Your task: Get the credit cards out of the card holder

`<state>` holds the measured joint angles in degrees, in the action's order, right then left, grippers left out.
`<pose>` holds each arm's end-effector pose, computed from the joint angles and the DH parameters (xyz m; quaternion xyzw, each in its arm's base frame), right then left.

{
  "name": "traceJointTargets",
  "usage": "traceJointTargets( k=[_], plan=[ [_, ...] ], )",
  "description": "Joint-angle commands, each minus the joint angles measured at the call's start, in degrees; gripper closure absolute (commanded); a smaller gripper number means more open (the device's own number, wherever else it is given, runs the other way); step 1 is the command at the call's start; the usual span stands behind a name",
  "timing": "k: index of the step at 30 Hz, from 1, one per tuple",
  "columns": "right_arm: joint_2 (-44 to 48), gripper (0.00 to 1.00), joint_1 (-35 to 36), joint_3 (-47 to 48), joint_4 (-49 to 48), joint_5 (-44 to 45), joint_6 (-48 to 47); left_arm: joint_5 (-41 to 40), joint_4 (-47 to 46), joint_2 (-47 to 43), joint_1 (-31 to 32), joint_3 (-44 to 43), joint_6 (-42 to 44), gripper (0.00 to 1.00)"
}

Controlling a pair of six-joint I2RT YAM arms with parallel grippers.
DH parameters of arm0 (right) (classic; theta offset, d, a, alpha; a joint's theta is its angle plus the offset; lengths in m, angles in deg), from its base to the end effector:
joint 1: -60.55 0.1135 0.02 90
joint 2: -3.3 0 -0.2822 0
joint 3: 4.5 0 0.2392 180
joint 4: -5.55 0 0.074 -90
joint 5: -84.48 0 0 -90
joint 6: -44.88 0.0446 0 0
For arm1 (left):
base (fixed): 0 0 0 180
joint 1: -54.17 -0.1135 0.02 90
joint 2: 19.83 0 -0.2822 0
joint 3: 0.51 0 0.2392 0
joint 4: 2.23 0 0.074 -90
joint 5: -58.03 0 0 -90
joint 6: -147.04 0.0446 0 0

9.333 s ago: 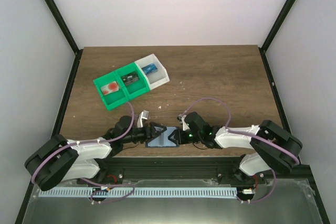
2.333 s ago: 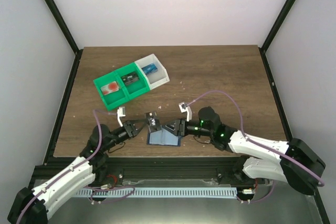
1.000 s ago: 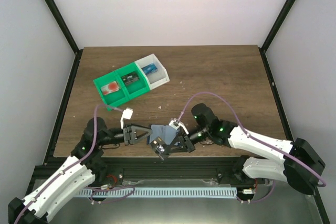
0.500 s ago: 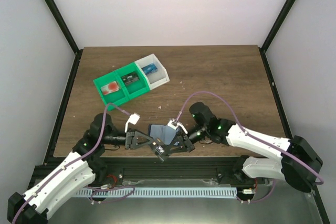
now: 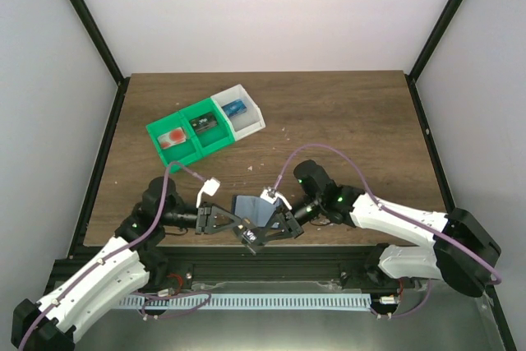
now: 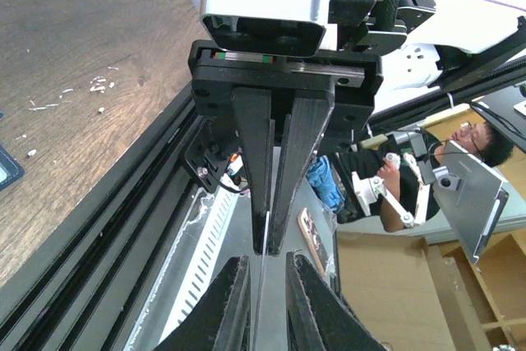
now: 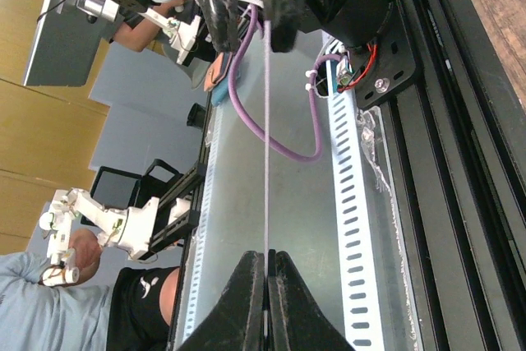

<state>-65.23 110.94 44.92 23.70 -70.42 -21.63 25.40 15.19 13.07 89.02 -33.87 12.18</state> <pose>0.1070 0.1927 0.2416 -0.4076 0.6799 0.6095 0.0107 0.0738 -0.0971 0.2401 0.2230 0.7273 -0.6307 0.1536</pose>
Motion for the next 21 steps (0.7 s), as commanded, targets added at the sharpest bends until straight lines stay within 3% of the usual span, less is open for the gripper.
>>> traceJointTargets(
  k=[1, 4, 6, 11, 16, 21],
  plan=[
    [0.35, 1.0, -0.12, 2.0, -1.8, -1.33, 1.08, 1.52, -0.47, 0.48, -0.13, 0.04, 0.74, 0.84],
    [0.09, 1.0, -0.12, 1.87, -1.99, -1.42, 1.31, 2.0, -0.61, 0.58, -0.11, 0.03, 0.89, 0.88],
    [0.03, 1.0, -0.12, 1.53, -2.89, -1.62, 1.94, 2.04, -0.62, 0.6, -0.11, 0.02, 0.94, 1.0],
    [-0.17, 0.95, -0.12, 1.25, -2.97, -0.15, 2.42, -0.15, 0.34, -0.07, -0.16, -0.58, 0.97, 1.0],
    [0.89, 0.63, -0.43, 1.37, -2.81, 3.36, 5.14, -5.4, 3.01, -0.12, -0.17, -2.35, 1.8, 1.0],
    [4.05, 0.25, -0.86, 1.27, -2.87, 8.38, 8.04, -21.86, 8.86, -0.33, -0.24, -4.88, 0.13, 1.0]
  ],
)
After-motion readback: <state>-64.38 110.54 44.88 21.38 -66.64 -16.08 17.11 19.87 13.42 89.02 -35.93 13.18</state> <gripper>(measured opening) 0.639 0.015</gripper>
